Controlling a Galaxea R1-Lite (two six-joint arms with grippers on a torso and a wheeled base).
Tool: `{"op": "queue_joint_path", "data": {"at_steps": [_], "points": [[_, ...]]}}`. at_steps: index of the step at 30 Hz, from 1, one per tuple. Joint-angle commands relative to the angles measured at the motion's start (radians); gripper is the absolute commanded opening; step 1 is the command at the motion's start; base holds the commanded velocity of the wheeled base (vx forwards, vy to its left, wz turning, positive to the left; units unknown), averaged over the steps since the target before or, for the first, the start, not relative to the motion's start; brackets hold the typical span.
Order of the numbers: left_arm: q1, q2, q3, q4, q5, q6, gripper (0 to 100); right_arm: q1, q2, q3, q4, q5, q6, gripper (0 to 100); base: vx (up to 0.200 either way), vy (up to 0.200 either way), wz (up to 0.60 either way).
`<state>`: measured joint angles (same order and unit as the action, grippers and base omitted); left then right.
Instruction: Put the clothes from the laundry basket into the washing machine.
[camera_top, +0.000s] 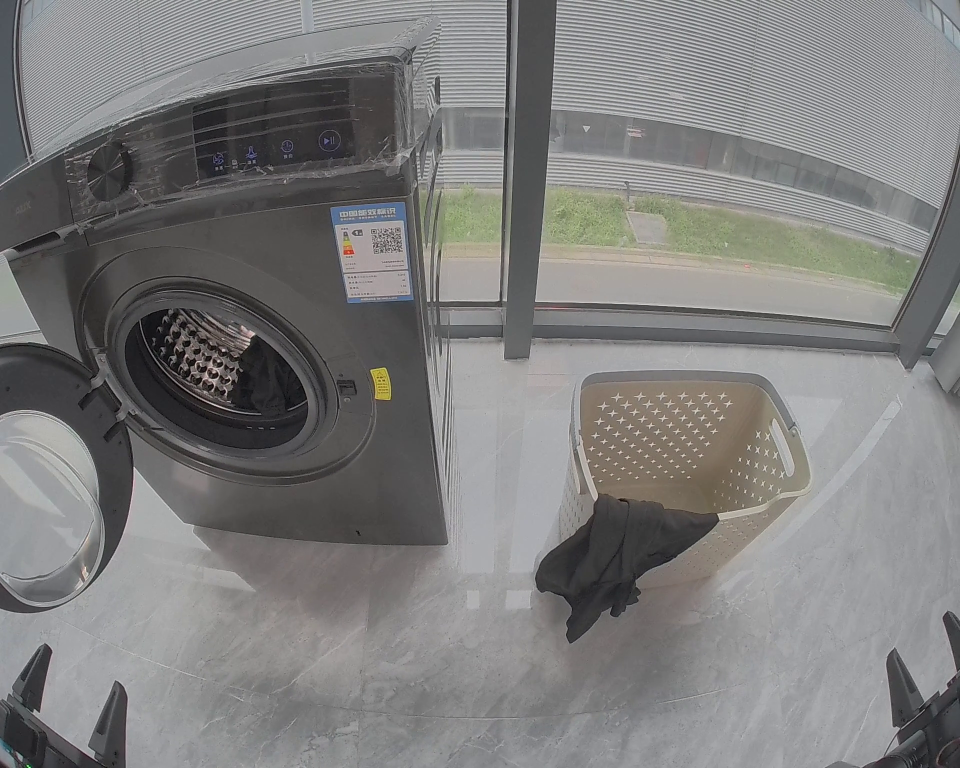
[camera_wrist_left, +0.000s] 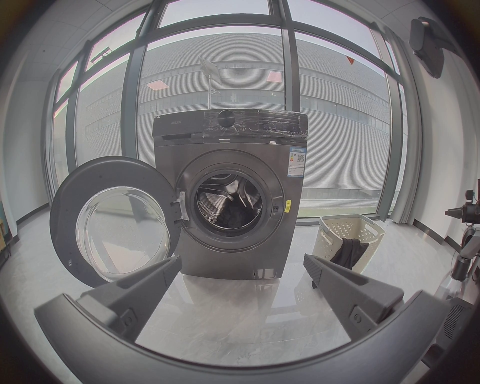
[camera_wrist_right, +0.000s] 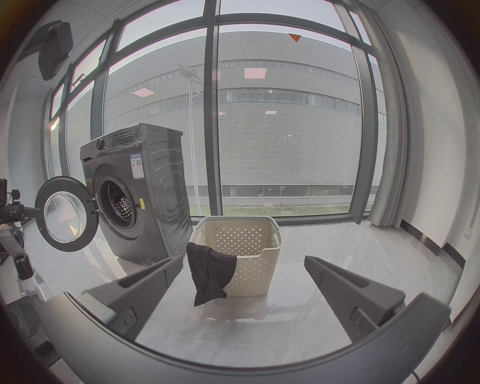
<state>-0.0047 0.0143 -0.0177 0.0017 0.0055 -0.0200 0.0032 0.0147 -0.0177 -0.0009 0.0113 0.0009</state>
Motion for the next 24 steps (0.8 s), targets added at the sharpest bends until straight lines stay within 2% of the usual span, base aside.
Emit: {"op": "queue_joint_path", "data": {"at_steps": [1,11,16,18,19,21,22,24], "points": [[0.000,-0.013,0.015,0.000,0.002,0.000,100,0.001,-0.015,0.016,0.001,-0.001,0.001,100,0.000,0.000,0.00],[0.000,-0.013,0.015,0.000,0.004,0.000,100,-0.003,-0.015,0.016,0.001,0.006,-0.007,100,0.000,-0.200,0.00],[0.000,-0.013,0.015,0.000,0.005,0.002,100,-0.005,-0.015,0.018,-0.001,-0.022,0.005,100,0.000,-0.200,0.00],[0.000,-0.013,0.015,0.000,0.004,0.000,100,-0.005,-0.015,0.018,-0.004,-0.022,0.005,100,0.000,0.000,0.00],[0.000,-0.013,0.015,0.000,0.004,0.000,100,-0.003,-0.015,-0.001,-0.019,-0.022,0.004,100,0.000,0.000,0.00],[0.000,-0.013,0.015,0.000,0.004,0.002,100,0.001,-0.015,-0.107,-0.062,-0.022,0.002,100,0.000,0.000,0.00],[0.000,-0.013,0.015,0.000,0.004,0.002,100,0.008,-0.002,-0.243,-0.061,-0.027,0.013,100,0.000,0.000,0.00],[0.000,-0.013,0.015,0.000,0.002,0.005,100,0.015,0.073,-0.361,0.001,-0.019,0.013,100,0.000,0.000,0.00]]}}
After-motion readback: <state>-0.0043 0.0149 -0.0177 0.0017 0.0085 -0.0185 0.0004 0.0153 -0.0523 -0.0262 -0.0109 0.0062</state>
